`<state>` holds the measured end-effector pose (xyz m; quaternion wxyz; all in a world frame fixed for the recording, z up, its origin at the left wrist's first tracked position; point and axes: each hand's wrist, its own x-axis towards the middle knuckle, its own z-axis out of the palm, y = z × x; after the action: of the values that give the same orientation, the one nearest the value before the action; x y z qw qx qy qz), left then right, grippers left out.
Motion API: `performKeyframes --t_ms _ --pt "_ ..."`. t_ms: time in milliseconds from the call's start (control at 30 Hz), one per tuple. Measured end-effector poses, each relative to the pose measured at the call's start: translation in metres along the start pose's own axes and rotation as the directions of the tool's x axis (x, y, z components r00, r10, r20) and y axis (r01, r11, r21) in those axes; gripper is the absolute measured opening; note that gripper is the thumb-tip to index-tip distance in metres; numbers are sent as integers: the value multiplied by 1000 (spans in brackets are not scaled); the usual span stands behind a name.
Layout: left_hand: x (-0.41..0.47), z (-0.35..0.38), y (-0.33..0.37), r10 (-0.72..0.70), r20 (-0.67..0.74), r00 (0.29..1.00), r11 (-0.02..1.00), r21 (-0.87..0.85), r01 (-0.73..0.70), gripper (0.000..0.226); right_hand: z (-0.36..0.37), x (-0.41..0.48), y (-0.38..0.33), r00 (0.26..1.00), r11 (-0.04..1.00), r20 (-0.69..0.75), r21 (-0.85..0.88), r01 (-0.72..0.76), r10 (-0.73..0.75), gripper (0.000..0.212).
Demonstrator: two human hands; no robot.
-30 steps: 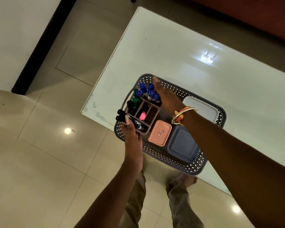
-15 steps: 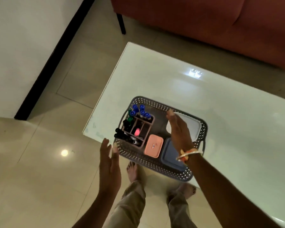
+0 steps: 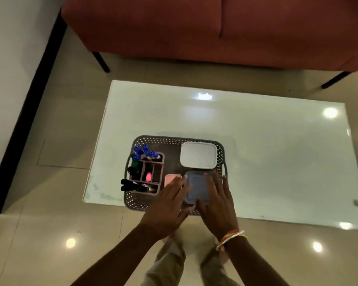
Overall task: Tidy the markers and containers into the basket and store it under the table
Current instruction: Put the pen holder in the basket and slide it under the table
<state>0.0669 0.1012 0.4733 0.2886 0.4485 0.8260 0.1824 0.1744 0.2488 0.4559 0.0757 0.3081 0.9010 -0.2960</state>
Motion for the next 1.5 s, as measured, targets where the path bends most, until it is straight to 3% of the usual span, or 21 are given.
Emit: performKeyframes --t_ms 133,433,533,700,833,933,1000,1067,1133,1200,1300,1400,1500 --pt "10 19 -1 -36 -90 995 991 123 47 77 4 -21 15 999 989 39 -143 -29 35 81" --pt "-22 41 6 -82 -151 985 975 193 111 79 -9 -68 44 999 989 -24 -146 -30 27 85" --pt "-38 37 10 -131 -216 967 975 147 165 78 -16 -84 42 999 996 -34 -77 -41 39 84" --pt "-48 16 -6 -91 -406 909 990 63 127 76 -15 -77 48 1000 1000 -8 28 3 -2 88" --pt "-44 -4 -37 -73 -462 884 990 74 120 76 -9 -50 52 1000 994 -30 113 0 3 89" --pt "-35 -24 -67 -212 -608 765 977 -130 168 72 -2 -21 56 993 977 -89 205 -63 83 89" --pt "-32 -35 -92 -412 -640 648 901 -393 185 68 3 -2 58 984 964 -111 240 -111 141 88" --pt "-31 -40 -123 -595 -552 584 753 -638 164 62 10 13 55 984 967 -99 222 -126 150 86" --pt "-27 -38 -146 -686 -362 631 520 -850 78 60 16 23 51 980 960 -92 236 -152 177 83" --pt "-27 -27 -159 -676 -153 721 338 -933 120 71 24 28 46 962 921 -111 336 -199 248 78" --pt "-23 -10 -163 -575 2 818 229 -960 163 89 31 33 40 925 809 -112 531 -254 364 64" --pt "-16 -2 -149 -433 -3 901 186 -979 86 83 34 37 47 909 746 -101 611 -264 404 51" --pt "-9 2 -142 -404 -20 915 124 -992 33 80 35 39 51 914 734 -109 636 -238 391 44"
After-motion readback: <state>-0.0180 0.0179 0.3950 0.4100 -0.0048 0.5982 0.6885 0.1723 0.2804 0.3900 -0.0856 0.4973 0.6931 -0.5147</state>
